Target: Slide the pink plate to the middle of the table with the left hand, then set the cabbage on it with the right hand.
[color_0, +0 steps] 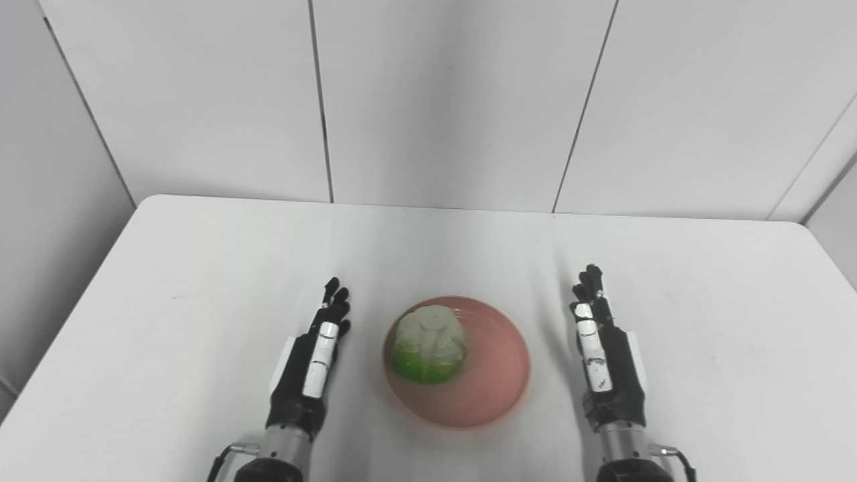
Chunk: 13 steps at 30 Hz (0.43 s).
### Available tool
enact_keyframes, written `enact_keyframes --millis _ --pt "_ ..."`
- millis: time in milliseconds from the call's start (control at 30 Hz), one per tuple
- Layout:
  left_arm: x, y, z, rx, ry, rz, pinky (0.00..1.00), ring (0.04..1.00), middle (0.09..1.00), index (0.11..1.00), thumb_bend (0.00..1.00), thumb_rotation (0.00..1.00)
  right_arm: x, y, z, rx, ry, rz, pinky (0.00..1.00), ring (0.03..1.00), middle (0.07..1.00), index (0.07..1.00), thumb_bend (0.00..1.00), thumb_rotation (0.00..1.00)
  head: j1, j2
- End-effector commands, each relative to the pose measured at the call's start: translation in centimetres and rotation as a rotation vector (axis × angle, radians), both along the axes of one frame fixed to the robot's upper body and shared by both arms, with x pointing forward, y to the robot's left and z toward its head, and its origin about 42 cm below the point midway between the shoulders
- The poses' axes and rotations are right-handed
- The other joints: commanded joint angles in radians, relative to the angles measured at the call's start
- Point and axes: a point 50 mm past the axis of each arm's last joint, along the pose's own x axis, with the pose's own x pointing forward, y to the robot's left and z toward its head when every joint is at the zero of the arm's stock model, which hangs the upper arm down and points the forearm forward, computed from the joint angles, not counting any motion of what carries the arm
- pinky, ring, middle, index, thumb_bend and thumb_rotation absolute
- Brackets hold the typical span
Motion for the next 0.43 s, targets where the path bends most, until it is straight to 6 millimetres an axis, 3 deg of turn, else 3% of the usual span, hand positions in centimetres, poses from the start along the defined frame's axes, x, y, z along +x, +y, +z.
enact_keyframes --millis 0,200,400 --pt "0.2 0.1 1.0 0.013 -0.075 -0.027 1.00 1.000 1.000 1.000 0.68 1.00 0.4 0.6 1.2 -0.037 -0.063 0.033 1.00 1.000 1.000 1.000 0.68 0.99 0.004 -0.003" --pt "0.1 -0.1 0.8 0.000 -0.073 0.004 1.00 1.000 1.000 1.000 0.68 0.98 0.7 0.7 1.1 -0.076 -0.071 0.085 1.00 1.000 1.000 1.000 0.70 1.00 0.025 -0.004" --pt "0.1 -1.4 1.3 -0.013 -0.073 0.067 1.00 1.000 1.000 1.000 0.65 0.98 0.1 -0.6 1.2 -0.048 -0.046 0.113 1.00 1.000 1.000 1.000 0.72 1.00 0.098 -0.008"
